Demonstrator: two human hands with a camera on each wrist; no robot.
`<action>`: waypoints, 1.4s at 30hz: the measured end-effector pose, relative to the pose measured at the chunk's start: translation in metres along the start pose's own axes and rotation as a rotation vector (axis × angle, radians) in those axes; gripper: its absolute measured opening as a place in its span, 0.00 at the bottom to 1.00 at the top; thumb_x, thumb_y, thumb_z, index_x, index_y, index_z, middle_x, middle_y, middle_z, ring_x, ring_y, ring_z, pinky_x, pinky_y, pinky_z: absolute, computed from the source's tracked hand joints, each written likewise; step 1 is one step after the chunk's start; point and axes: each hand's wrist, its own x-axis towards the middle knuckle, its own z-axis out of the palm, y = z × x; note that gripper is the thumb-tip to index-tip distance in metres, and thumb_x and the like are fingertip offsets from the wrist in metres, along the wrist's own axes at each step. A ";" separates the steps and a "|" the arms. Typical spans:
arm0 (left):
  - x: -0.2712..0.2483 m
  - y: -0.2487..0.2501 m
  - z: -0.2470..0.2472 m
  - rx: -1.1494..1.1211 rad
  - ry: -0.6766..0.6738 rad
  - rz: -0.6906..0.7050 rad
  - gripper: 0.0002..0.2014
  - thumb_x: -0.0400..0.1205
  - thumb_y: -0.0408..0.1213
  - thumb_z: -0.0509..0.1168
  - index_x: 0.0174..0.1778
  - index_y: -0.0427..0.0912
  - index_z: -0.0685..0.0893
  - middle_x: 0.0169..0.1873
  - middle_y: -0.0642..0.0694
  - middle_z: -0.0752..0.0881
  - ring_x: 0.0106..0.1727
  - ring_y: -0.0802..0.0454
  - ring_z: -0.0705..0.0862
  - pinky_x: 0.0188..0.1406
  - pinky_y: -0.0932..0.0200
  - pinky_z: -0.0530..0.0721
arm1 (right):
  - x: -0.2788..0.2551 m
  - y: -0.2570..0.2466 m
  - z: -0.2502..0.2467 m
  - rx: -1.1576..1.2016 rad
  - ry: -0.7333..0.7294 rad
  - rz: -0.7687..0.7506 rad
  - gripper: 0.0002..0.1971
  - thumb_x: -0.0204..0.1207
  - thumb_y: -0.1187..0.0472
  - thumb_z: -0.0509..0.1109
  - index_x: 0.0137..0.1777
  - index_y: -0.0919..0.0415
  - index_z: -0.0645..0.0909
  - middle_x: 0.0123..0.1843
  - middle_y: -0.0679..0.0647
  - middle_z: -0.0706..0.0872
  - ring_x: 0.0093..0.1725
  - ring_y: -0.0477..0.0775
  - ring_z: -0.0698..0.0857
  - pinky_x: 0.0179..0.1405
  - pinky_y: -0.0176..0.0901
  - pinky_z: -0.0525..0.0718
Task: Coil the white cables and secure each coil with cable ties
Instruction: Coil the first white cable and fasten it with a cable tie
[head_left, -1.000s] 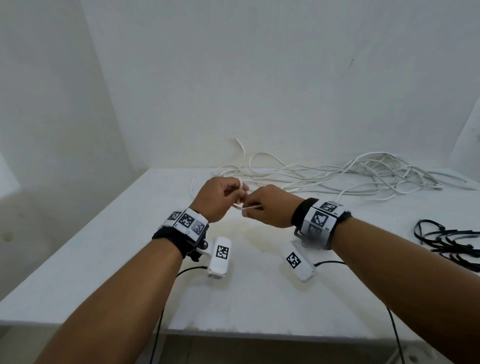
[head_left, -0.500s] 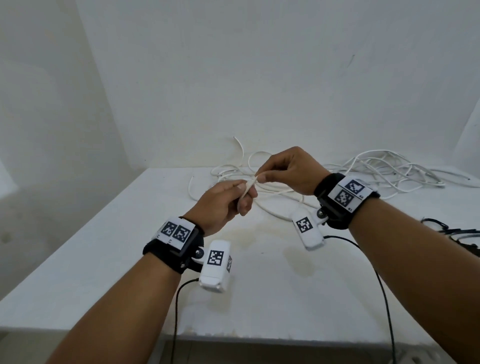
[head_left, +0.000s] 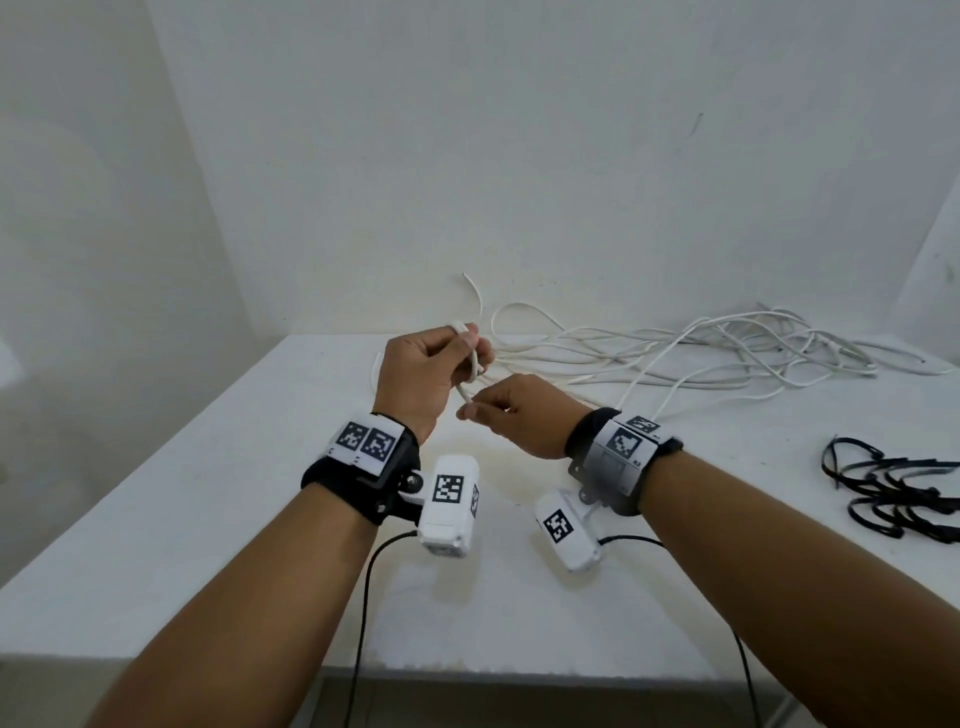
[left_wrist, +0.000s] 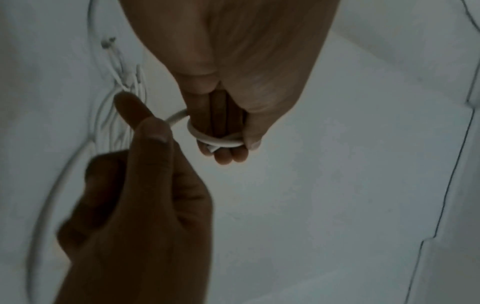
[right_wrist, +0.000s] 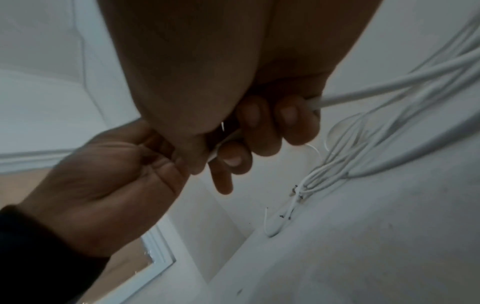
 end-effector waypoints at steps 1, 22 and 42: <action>0.000 -0.003 -0.001 0.127 0.001 0.035 0.12 0.83 0.30 0.67 0.35 0.29 0.88 0.32 0.41 0.89 0.38 0.47 0.86 0.42 0.57 0.84 | -0.001 -0.002 -0.001 -0.058 -0.024 -0.010 0.20 0.86 0.49 0.62 0.42 0.63 0.84 0.29 0.50 0.78 0.29 0.48 0.74 0.33 0.42 0.73; -0.023 0.001 0.000 -0.032 -0.351 -0.204 0.18 0.91 0.34 0.48 0.48 0.30 0.82 0.27 0.48 0.74 0.29 0.53 0.72 0.34 0.63 0.72 | 0.004 0.016 -0.055 0.356 0.266 -0.224 0.02 0.73 0.60 0.80 0.44 0.55 0.93 0.34 0.49 0.90 0.33 0.57 0.82 0.39 0.41 0.77; 0.002 -0.001 0.003 0.009 0.011 -0.066 0.12 0.88 0.30 0.55 0.51 0.32 0.84 0.39 0.45 0.87 0.40 0.52 0.86 0.56 0.54 0.84 | 0.011 -0.005 0.001 -0.122 -0.116 0.019 0.13 0.87 0.53 0.59 0.45 0.56 0.80 0.37 0.50 0.84 0.36 0.48 0.81 0.42 0.43 0.74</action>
